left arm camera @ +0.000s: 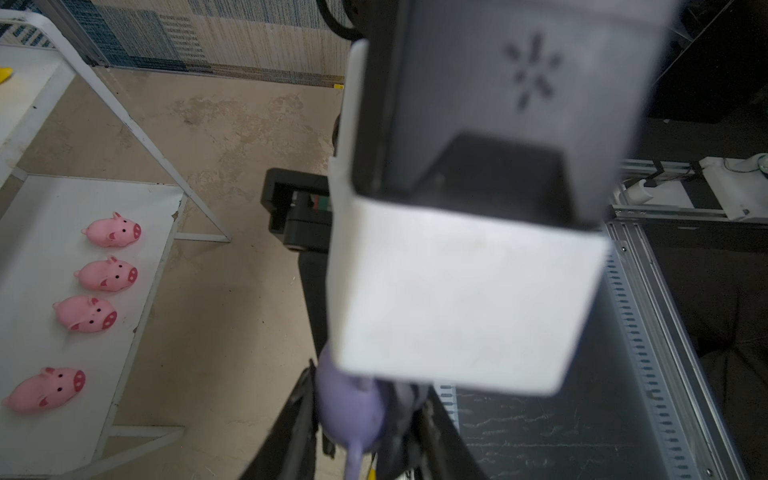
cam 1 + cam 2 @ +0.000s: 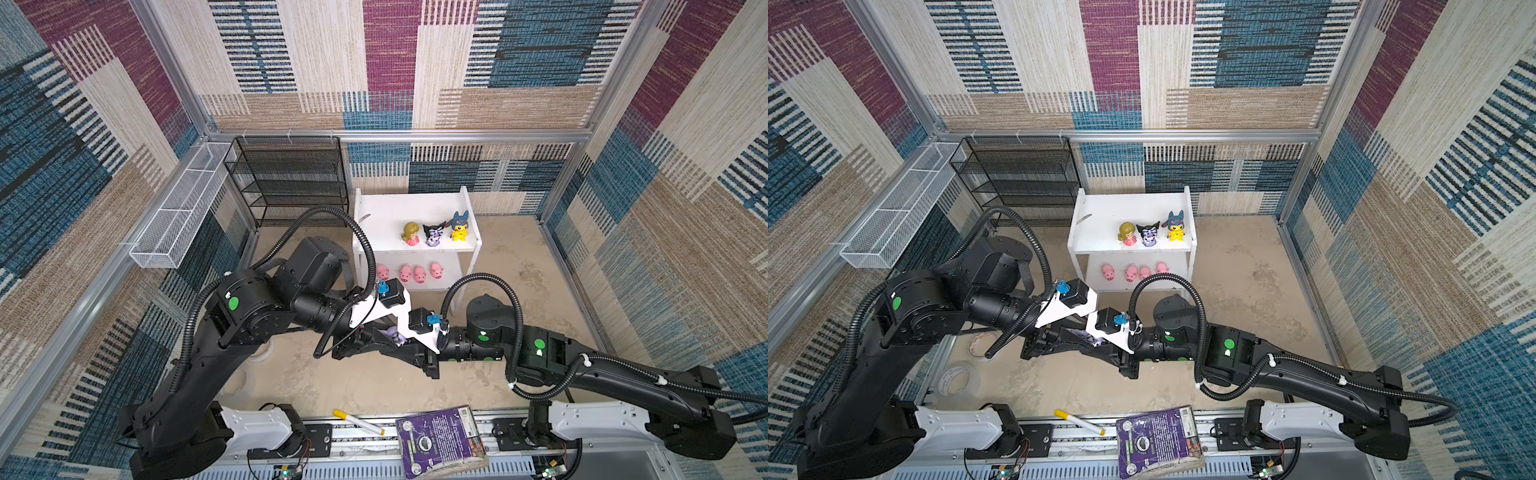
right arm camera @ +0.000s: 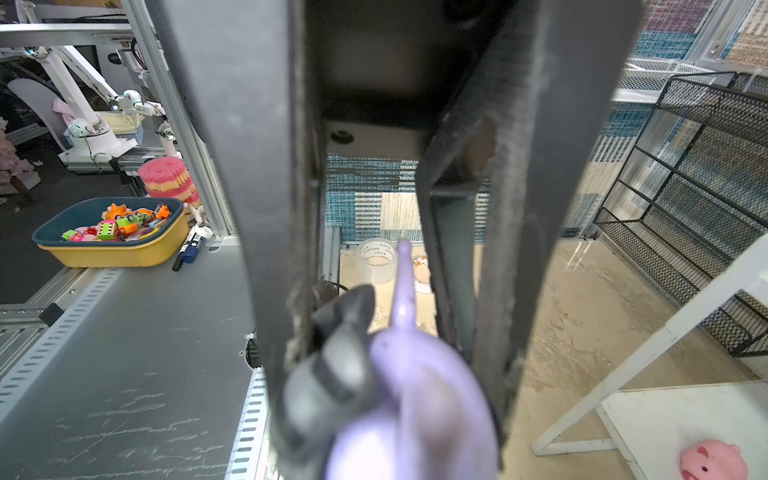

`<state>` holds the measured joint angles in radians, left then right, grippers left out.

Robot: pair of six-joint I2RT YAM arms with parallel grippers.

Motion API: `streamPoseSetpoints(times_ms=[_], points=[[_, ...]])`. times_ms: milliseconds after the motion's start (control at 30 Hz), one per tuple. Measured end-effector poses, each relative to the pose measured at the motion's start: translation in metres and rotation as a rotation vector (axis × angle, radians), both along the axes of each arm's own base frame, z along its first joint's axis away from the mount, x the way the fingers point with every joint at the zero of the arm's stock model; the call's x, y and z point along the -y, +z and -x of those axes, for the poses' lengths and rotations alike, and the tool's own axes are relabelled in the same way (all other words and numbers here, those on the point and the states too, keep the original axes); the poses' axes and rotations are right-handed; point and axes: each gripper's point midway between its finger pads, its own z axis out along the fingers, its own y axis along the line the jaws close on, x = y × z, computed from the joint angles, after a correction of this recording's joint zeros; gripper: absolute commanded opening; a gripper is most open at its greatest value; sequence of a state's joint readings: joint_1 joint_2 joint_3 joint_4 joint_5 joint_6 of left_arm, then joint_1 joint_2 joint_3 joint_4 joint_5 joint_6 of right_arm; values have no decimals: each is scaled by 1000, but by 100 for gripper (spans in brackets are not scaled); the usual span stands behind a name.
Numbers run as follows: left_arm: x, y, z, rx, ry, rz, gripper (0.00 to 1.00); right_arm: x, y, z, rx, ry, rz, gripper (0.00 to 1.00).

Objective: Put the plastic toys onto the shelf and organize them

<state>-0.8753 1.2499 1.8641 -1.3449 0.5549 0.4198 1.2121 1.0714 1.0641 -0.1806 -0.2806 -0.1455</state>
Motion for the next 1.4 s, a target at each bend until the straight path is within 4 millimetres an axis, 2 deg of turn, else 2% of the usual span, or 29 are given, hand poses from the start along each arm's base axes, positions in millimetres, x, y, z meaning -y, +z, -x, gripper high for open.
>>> streamPoseSetpoints(times_ms=[133, 300, 667, 800, 967, 1233, 1400], points=[[0, -5, 0, 0, 28, 41, 42, 3, -3, 1, -10, -1, -24, 16], [-1, -4, 1, 19, 74, 173, 45, 9, -1, 4, -30, -3, -82, 16], [22, 8, 5, -77, 48, 383, 47, 18, 16, 9, -65, 6, -202, 16], [27, 19, 5, -81, 31, 438, 43, 20, 19, 11, -71, 9, -236, 16], [32, 24, 6, -90, 9, 467, 35, 23, 24, 10, -85, 0, -275, 16], [40, 27, 3, -112, -7, 485, 37, 25, 30, 6, -93, -20, -313, 16], [42, 30, 1, -104, -7, 501, 19, 26, 32, 2, -108, -45, -333, 17]])
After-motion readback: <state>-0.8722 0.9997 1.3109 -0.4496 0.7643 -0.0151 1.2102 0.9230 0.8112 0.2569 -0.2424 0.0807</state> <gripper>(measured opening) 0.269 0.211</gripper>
